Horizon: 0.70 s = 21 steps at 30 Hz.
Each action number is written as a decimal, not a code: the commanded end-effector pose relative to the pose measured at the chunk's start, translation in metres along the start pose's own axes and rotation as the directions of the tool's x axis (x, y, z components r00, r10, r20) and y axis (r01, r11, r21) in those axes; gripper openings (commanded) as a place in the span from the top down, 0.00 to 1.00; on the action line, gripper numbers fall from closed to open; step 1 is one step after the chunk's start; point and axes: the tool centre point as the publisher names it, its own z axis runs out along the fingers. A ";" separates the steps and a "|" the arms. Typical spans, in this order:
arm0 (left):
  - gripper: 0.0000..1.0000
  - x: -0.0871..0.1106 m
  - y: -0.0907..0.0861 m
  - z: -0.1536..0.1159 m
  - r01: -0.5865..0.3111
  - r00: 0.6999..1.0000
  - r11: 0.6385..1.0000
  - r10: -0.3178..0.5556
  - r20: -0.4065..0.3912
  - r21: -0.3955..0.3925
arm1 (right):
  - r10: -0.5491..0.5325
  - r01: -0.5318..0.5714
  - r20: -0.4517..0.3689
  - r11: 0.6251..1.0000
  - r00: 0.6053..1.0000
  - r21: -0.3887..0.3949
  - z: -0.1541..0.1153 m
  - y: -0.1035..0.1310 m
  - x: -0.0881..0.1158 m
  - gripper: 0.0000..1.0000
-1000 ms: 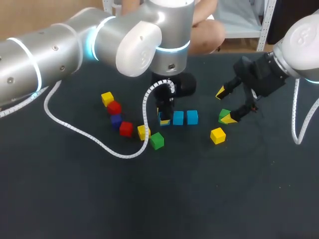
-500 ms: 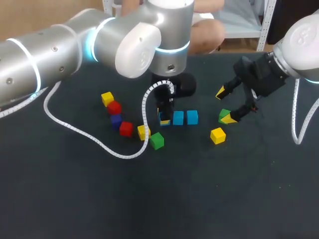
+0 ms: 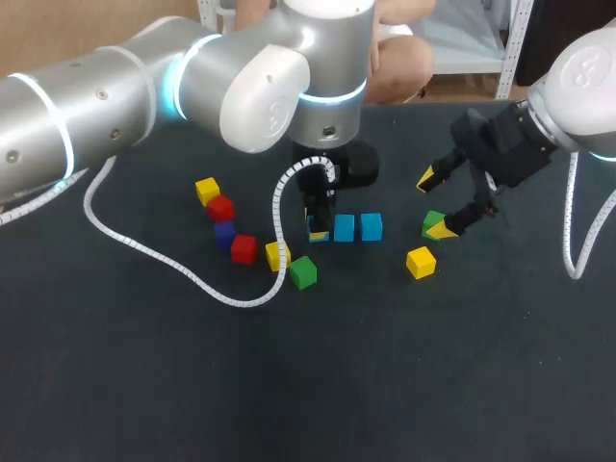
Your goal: Place the blue cubes, place green cubes on the blue cubes, place the yellow cubes on the green cubes, then place the red cubes on the yellow cubes, and place purple cube on the red cubes.
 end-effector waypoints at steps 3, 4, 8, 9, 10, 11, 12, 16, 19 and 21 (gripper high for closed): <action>1.00 0.002 0.000 -0.001 -0.004 1.000 1.000 0.004 0.000 -0.002 | 0.000 0.000 0.001 1.000 1.000 0.000 0.000 0.000 0.000 0.00; 1.00 0.002 0.000 -0.001 -0.005 1.000 1.000 0.005 0.000 -0.002 | 0.000 0.000 0.001 1.000 1.000 0.000 0.000 0.000 0.000 0.00; 1.00 0.003 0.000 -0.001 -0.005 1.000 1.000 0.005 -0.001 -0.002 | 0.000 0.000 0.001 1.000 1.000 0.000 0.000 0.000 0.000 0.00; 1.00 0.003 -0.001 -0.001 -0.006 1.000 1.000 0.006 0.000 -0.001 | 0.000 0.000 0.001 1.000 1.000 0.000 0.000 0.000 0.000 0.00; 1.00 0.003 -0.001 0.000 -0.006 1.000 1.000 0.006 0.000 -0.001 | 0.000 0.000 0.001 1.000 1.000 0.000 0.000 0.000 0.000 0.00; 1.00 0.003 -0.001 0.000 -0.007 1.000 1.000 0.007 0.000 -0.001 | 0.000 0.000 0.001 1.000 1.000 0.000 0.000 0.000 0.000 0.00; 1.00 0.003 -0.001 0.000 -0.007 1.000 1.000 0.007 0.001 0.000 | 0.000 0.000 0.001 1.000 1.000 0.000 0.000 0.000 0.000 0.00; 1.00 0.003 -0.001 0.000 -0.007 1.000 1.000 0.007 0.003 0.001 | 0.000 0.000 0.001 1.000 1.000 0.000 0.000 0.000 0.000 0.00; 1.00 0.003 -0.002 0.000 -0.007 1.000 1.000 0.007 0.004 0.001 | 0.000 0.000 0.001 1.000 1.000 0.000 0.000 0.000 0.000 0.00; 1.00 0.003 -0.002 0.001 -0.007 1.000 1.000 0.007 0.004 0.001 | 0.000 0.000 0.001 1.000 1.000 0.000 0.000 0.000 0.000 0.00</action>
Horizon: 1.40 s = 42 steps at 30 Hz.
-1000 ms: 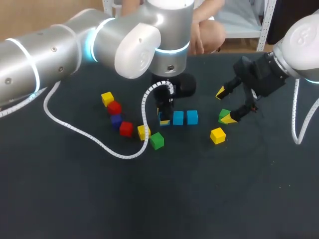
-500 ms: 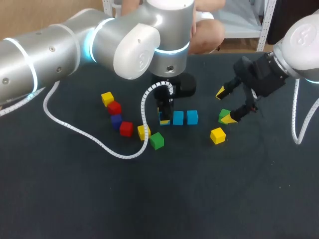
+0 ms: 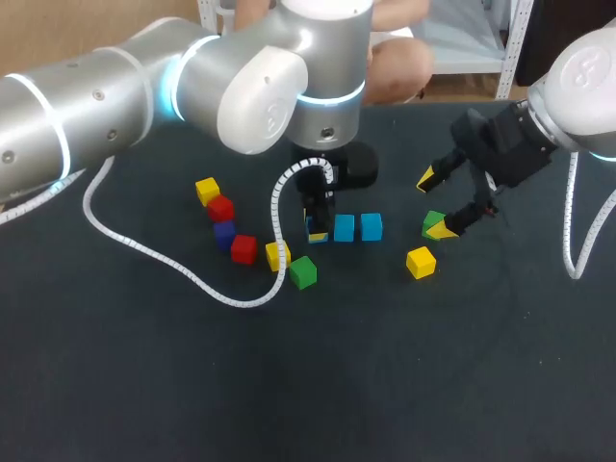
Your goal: Place the blue cubes, place green cubes on the blue cubes, place the yellow cubes on the green cubes, then place the red cubes on the yellow cubes, and place purple cube on the red cubes.
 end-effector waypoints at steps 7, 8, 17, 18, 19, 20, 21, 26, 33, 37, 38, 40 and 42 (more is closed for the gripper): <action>1.00 -0.001 -0.001 0.003 -0.005 1.000 1.000 0.005 0.004 0.007 | -0.001 0.000 0.001 1.000 1.000 0.000 0.000 0.000 0.000 0.00; 1.00 -0.001 -0.002 0.003 -0.004 1.000 1.000 0.004 0.005 0.008 | -0.001 0.000 0.001 1.000 1.000 0.000 0.000 0.000 0.000 0.00; 1.00 -0.001 -0.002 0.004 -0.005 1.000 1.000 0.005 0.000 0.012 | -0.001 0.000 0.001 1.000 1.000 0.000 0.000 0.000 0.000 0.00; 1.00 -0.001 -0.001 0.004 -0.006 1.000 1.000 0.006 -0.002 0.011 | -0.001 0.000 0.001 1.000 1.000 0.000 0.000 0.000 0.000 0.00; 1.00 -0.001 0.000 0.003 -0.007 1.000 1.000 0.007 -0.004 0.010 | -0.001 0.000 0.001 1.000 1.000 0.000 0.000 0.000 0.000 0.00; 1.00 -0.001 0.001 0.002 -0.009 1.000 1.000 0.009 -0.007 0.008 | -0.001 0.000 0.001 1.000 1.000 0.000 0.000 0.000 0.000 0.00; 1.00 0.000 0.003 0.002 -0.010 1.000 1.000 0.010 -0.008 0.007 | -0.001 0.000 0.001 1.000 1.000 0.000 0.000 0.000 0.000 0.00; 1.00 0.000 0.007 -0.001 -0.023 1.000 1.000 0.023 -0.017 -0.001 | -0.001 0.000 0.001 1.000 1.000 0.000 0.000 0.000 0.000 0.00; 1.00 -0.001 0.009 0.000 -0.029 0.999 1.000 0.029 -0.023 -0.002 | -0.001 0.000 0.001 1.000 1.000 0.000 0.000 0.000 0.000 0.00; 1.00 -0.001 0.008 0.001 -0.028 0.999 1.000 0.028 -0.021 0.000 | -0.001 0.000 0.001 1.000 1.000 0.000 0.000 0.000 0.000 0.00; 1.00 -0.001 0.008 0.001 -0.028 0.999 1.000 0.028 -0.020 0.000 | -0.001 0.000 0.001 1.000 1.000 0.000 0.000 0.000 0.000 0.00; 1.00 -0.001 0.008 0.002 -0.028 0.999 1.000 0.028 -0.020 -0.001 | -0.001 0.000 0.001 1.000 1.000 0.000 0.000 0.000 0.000 0.00; 1.00 -0.001 0.008 0.002 -0.028 0.999 1.000 0.028 -0.018 0.001 | -0.001 0.000 0.001 1.000 1.000 0.000 0.000 0.000 0.000 0.00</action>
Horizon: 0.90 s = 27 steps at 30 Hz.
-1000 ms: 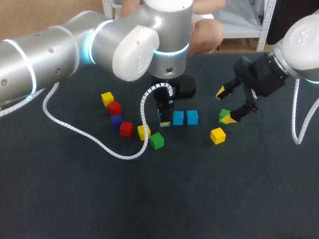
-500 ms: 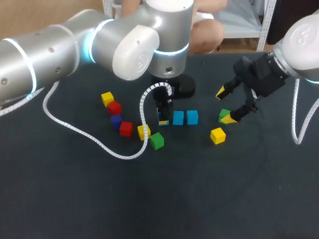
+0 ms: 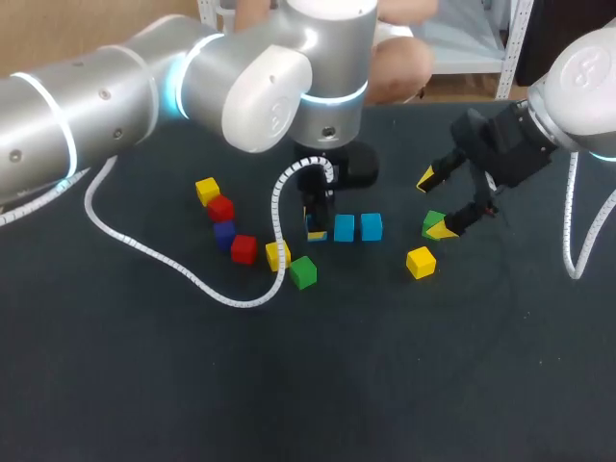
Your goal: Place the blue cubes, place green cubes on the blue cubes, place the yellow cubes on the green cubes, then place the red cubes on the yellow cubes, and place purple cube on the red cubes.
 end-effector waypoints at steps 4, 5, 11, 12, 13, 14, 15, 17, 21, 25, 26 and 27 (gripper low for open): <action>1.00 -0.001 0.003 0.001 -0.002 1.000 1.000 0.002 0.000 0.007 | 0.000 0.000 0.001 1.000 1.000 0.000 0.000 0.000 0.000 0.00; 1.00 -0.001 0.003 0.001 -0.002 1.000 1.000 0.002 0.001 0.007 | 0.000 0.000 0.001 1.000 1.000 0.000 0.000 0.000 0.000 0.00; 1.00 -0.001 0.003 0.003 -0.002 1.000 1.000 0.002 0.002 0.008 | 0.000 0.000 0.001 1.000 1.000 0.000 0.000 0.000 0.000 0.00; 1.00 -0.001 0.003 0.003 -0.003 1.000 1.000 0.003 0.002 0.009 | 0.000 0.000 0.001 1.000 1.000 0.000 0.000 0.000 0.000 0.00; 0.97 -0.001 0.003 0.004 -0.002 1.000 1.000 0.002 0.003 0.011 | 0.000 0.000 0.001 1.000 1.000 0.000 0.000 0.000 0.000 0.00; 0.86 -0.001 0.003 0.004 -0.001 1.000 1.000 0.001 0.004 0.012 | 0.000 0.000 0.001 1.000 1.000 0.000 0.000 0.000 0.000 0.00; 0.63 -0.001 0.003 0.004 0.003 1.000 1.000 -0.003 0.003 0.015 | 0.000 0.000 0.001 1.000 1.000 0.000 0.000 0.000 0.000 0.00; 0.00 -0.001 0.003 0.004 0.010 1.000 1.000 -0.010 0.007 0.019 | 0.000 0.000 0.001 1.000 1.000 0.000 0.000 0.000 0.000 0.00; 0.00 0.000 0.003 0.004 0.011 1.000 1.000 -0.011 0.009 0.020 | 0.000 0.000 0.001 1.000 1.000 0.000 0.000 0.000 0.000 0.00; 0.00 0.002 0.002 0.003 0.016 1.000 1.000 -0.016 0.009 0.021 | 0.000 0.000 0.001 1.000 1.000 0.000 0.000 0.000 0.000 0.00; 0.00 0.003 0.001 0.002 0.019 1.000 1.000 -0.019 0.009 0.021 | 0.000 0.000 0.001 1.000 1.000 0.000 0.000 0.000 0.000 0.00; 0.00 0.004 0.001 0.001 0.022 1.000 1.000 -0.022 0.011 0.019 | 0.000 0.000 0.001 1.000 1.000 0.000 0.000 0.000 0.000 0.00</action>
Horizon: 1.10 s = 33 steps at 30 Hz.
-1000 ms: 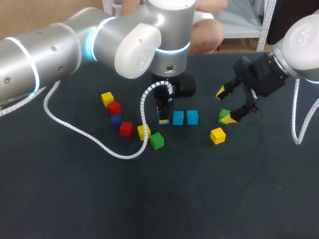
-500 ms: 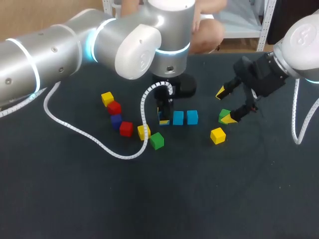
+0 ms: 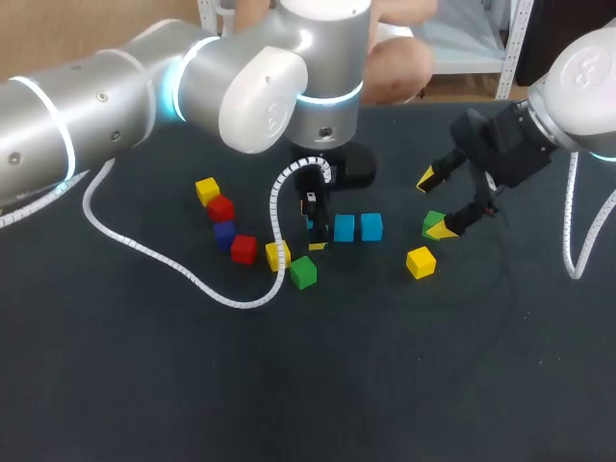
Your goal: Place the blue cubes, place green cubes on the blue cubes, place the yellow cubes on the green cubes, then place the red cubes on the yellow cubes, and place purple cube on the red cubes.
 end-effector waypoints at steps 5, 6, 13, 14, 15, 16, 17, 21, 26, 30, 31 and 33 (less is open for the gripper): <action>0.00 0.011 0.000 -0.015 0.043 0.999 0.999 -0.043 0.028 -0.015 | -0.001 0.001 0.001 1.000 1.000 0.000 0.000 0.000 0.000 0.00; 0.00 0.013 0.000 -0.018 0.049 0.998 0.999 -0.048 0.040 -0.021 | -0.001 0.001 0.001 1.000 1.000 0.000 0.000 0.000 0.000 0.00; 0.00 0.023 -0.006 -0.042 0.049 0.999 0.998 -0.048 0.023 -0.041 | -0.001 0.001 0.001 1.000 1.000 0.000 0.000 0.000 0.000 0.00; 0.00 0.023 -0.008 -0.044 0.046 0.999 0.998 -0.046 0.022 -0.046 | -0.001 0.001 0.001 1.000 1.000 0.000 0.000 0.000 0.000 0.00; 0.00 0.024 -0.009 -0.046 0.045 0.999 0.998 -0.044 0.022 -0.049 | -0.001 0.001 0.001 1.000 1.000 0.000 0.000 0.000 0.000 0.00; 0.00 0.024 -0.012 -0.049 0.044 0.999 0.998 -0.043 0.022 -0.051 | -0.001 0.001 0.001 1.000 1.000 0.000 0.000 0.000 0.000 0.00; 0.00 0.023 -0.014 -0.051 0.041 0.999 0.998 -0.039 0.022 -0.055 | -0.001 0.001 0.001 1.000 1.000 0.000 0.000 0.000 0.000 0.00; 0.00 0.021 -0.020 -0.057 0.031 0.999 0.997 -0.028 0.035 -0.072 | -0.001 0.001 0.001 1.000 1.000 0.000 0.000 0.000 0.000 0.00; 0.00 0.018 -0.027 -0.066 0.024 0.998 0.995 -0.019 0.054 -0.095 | -0.001 0.001 0.001 1.000 1.000 0.000 0.000 0.000 0.000 0.00; 0.00 0.017 -0.034 -0.073 0.018 0.998 0.994 -0.010 0.069 -0.110 | -0.001 0.001 0.001 1.000 1.000 0.000 0.000 0.000 0.000 0.00; 0.00 0.016 -0.037 -0.075 0.012 0.998 0.993 -0.004 0.070 -0.115 | -0.001 0.001 0.001 1.000 1.000 0.000 0.000 0.000 0.000 0.00; 0.00 0.016 -0.042 -0.076 0.001 0.998 0.993 0.007 0.070 -0.119 | -0.001 0.001 0.001 1.000 1.000 0.000 0.000 0.000 0.000 0.00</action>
